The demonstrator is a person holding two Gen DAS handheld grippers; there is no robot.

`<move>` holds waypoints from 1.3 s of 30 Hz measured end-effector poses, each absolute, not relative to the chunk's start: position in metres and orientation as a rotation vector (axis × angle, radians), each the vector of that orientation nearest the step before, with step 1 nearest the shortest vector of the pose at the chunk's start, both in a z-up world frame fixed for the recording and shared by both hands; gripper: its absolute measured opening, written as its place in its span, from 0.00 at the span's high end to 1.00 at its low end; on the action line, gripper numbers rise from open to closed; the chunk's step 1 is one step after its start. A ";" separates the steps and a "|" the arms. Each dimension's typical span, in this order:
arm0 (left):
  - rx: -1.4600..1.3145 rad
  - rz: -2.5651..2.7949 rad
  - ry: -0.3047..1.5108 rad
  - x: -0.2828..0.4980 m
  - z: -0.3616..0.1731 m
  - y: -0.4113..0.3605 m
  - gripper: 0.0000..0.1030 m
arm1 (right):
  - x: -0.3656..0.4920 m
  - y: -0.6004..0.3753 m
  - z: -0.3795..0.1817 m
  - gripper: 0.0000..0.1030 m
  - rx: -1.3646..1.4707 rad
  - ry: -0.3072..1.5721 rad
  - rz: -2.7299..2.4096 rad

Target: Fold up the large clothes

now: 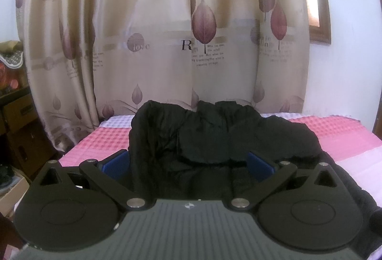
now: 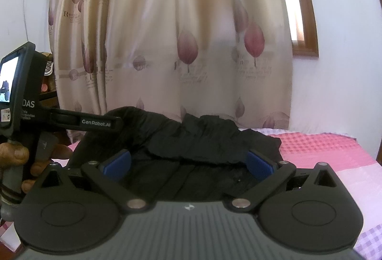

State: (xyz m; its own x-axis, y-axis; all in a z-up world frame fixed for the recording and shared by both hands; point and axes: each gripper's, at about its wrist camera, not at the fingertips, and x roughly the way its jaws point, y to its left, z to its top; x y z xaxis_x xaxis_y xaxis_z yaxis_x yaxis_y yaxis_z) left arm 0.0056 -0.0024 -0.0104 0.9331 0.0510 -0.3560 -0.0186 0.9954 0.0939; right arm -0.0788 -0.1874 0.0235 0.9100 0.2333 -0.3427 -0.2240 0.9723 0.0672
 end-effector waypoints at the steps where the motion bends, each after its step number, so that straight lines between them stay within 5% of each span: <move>1: 0.090 0.036 0.368 0.006 -0.011 -0.003 0.00 | -0.078 -0.188 0.023 0.00 0.028 0.359 0.237; 16: 0.096 0.047 0.395 0.007 -0.021 -0.002 0.00 | -0.077 -0.189 0.020 0.00 0.045 0.383 0.246; 34: 0.057 -0.045 0.585 0.017 -0.071 0.085 0.01 | -0.060 -0.187 0.002 0.00 0.058 0.464 0.278; 35: 0.076 -0.063 0.577 0.021 -0.073 0.083 0.06 | -0.059 -0.186 0.002 0.00 0.051 0.465 0.274; 36: 0.100 -0.075 0.583 0.027 -0.074 0.080 0.28 | -0.058 -0.186 0.001 0.00 0.047 0.467 0.269; 37: 0.114 -0.070 0.601 0.033 -0.076 0.079 0.66 | -0.057 -0.186 0.001 0.00 0.046 0.470 0.264; 38: 0.109 -0.060 0.640 0.042 -0.077 0.082 0.83 | -0.056 -0.187 0.000 0.00 0.045 0.474 0.259; 39: 0.084 -0.047 0.666 0.049 -0.076 0.088 0.88 | -0.054 -0.187 -0.001 0.00 0.044 0.480 0.255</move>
